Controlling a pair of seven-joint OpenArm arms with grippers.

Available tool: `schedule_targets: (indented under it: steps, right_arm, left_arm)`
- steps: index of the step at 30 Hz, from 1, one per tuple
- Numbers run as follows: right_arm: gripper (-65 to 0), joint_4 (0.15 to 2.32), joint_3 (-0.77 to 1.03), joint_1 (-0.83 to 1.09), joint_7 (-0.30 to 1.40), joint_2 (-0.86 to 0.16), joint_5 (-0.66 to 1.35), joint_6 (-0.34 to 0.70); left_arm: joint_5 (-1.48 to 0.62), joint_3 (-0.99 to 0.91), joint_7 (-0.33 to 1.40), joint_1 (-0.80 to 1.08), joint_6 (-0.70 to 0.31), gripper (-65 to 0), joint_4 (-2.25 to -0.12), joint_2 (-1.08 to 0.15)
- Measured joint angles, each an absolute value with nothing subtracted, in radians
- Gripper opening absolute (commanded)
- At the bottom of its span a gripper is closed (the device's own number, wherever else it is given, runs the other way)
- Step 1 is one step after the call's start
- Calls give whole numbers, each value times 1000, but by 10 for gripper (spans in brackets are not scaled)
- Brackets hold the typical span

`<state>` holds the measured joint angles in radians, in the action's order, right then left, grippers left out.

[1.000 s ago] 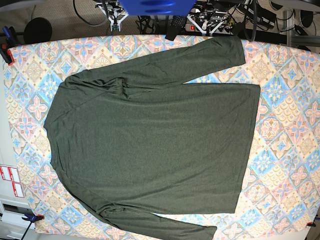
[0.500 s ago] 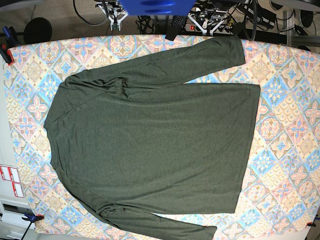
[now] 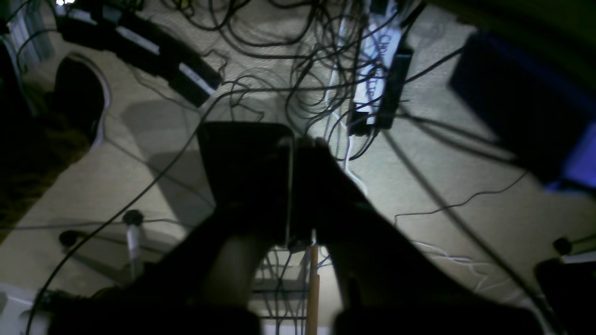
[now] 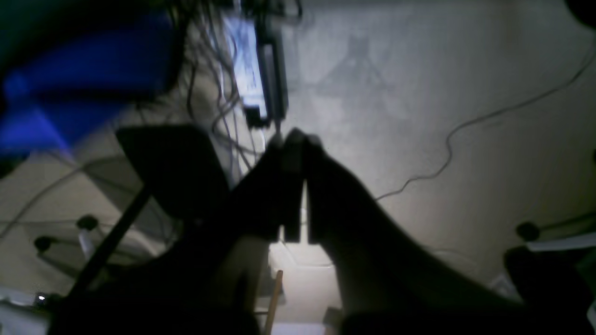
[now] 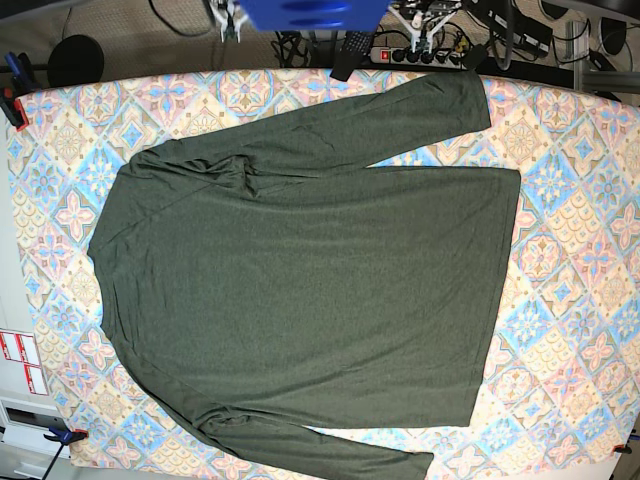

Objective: Fold the T-shirt properly

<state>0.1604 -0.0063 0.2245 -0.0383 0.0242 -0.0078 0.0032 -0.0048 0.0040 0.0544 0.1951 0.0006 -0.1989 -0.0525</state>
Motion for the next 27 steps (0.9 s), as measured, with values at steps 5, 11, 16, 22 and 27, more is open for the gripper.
schedule_targets:
  steps: [5, 11, 16, 22, 27]
  right_arm:
    - [-650, 317, -7, 336, -41, -11, -8, -6]
    - [-650, 469, -9, 456, -27, -11, -8, 13]
    - [-650, 620, 2, 538, -41, -65, -1, -12]
    - [-650, 783, -3, 667, -29, -36, -1, 3]
    - [-650, 883, 1, 730, -28, -69, -1, -10]
  left_arm:
    - [0, 5, -81, 263, 1, -650, -205, -94]
    - [1, 5, -168, 330, 1, -650, -199, -136]
    - [0, 5, -239, 355, 0, -650, -205, -158]
    - [5, 17, -270, 472, -2, -650, -329, -182]
    - [0, 125, -237, 606, -5, -650, -593, -236]
